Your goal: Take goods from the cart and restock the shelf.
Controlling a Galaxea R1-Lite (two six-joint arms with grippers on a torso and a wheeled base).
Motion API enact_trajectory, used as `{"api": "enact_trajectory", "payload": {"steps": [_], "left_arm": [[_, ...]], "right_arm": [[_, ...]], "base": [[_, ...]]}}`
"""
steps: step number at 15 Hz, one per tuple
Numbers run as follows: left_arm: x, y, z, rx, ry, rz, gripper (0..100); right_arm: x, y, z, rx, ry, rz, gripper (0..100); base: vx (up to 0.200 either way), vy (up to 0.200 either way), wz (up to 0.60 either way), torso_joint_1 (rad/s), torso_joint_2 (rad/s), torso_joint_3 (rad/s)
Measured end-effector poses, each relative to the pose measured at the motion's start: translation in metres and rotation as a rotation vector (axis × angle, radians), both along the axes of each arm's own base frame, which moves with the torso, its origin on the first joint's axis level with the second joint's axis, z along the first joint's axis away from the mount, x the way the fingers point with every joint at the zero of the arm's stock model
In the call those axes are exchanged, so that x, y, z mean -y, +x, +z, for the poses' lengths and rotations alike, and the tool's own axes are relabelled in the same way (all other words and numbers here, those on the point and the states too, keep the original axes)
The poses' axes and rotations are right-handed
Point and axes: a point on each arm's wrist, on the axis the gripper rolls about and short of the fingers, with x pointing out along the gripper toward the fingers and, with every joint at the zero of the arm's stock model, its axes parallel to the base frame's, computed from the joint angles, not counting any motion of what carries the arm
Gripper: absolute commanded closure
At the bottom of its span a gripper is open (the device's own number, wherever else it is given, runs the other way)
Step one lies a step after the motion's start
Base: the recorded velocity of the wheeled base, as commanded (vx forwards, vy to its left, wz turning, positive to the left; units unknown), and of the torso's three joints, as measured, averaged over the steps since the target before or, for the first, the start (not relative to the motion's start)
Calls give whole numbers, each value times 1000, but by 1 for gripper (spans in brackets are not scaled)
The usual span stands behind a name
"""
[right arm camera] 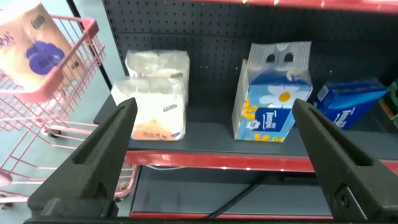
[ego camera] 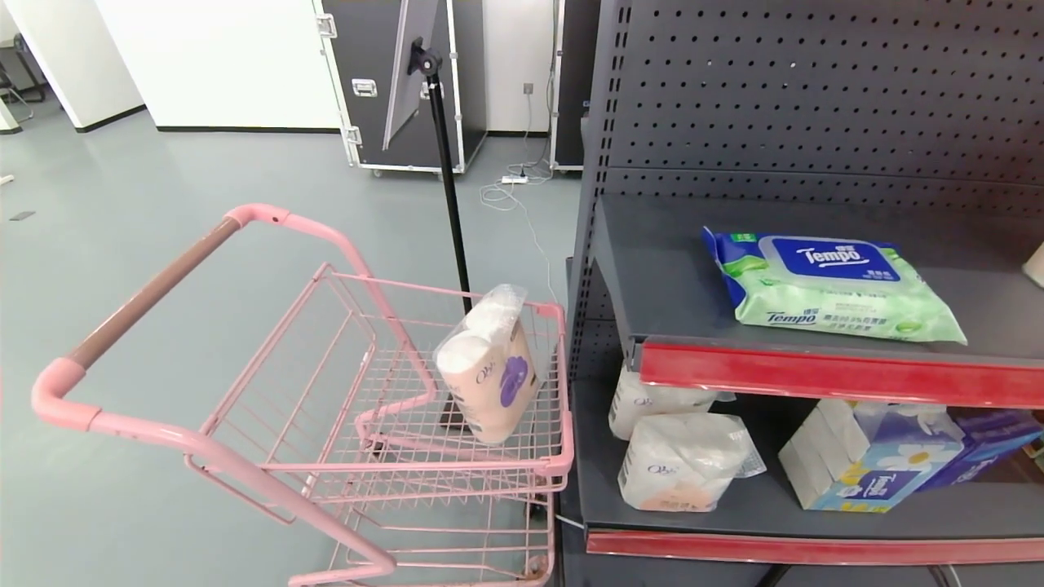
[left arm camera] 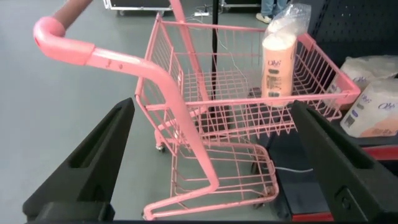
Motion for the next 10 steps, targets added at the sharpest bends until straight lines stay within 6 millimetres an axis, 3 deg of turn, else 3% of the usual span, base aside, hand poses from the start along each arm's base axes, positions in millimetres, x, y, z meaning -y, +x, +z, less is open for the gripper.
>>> {"api": "enact_trajectory", "payload": {"steps": [2, 6, 8, 10], "left_arm": [[0, 0, 0, 0, 0, 0, 0], [2, 0, 1, 9, 27, -85, 0], [2, -6, 21, 70, 9, -102, 0], [2, -12, 60, 125, -46, -138, 0]], "right_arm": [[0, 0, 0, 0, 0, 0, 0], [0, 0, 0, 0, 0, 0, 0], [0, 0, 0, 0, 0, 0, 0], [0, 0, 0, 0, 0, 0, 0]], "base": [[0, 0, 0, -154, 503, 332], [0, 0, 0, -33, 119, 80], [0, 0, 0, 0, 0, 0], [0, 0, 0, 0, 0, 0]]}}
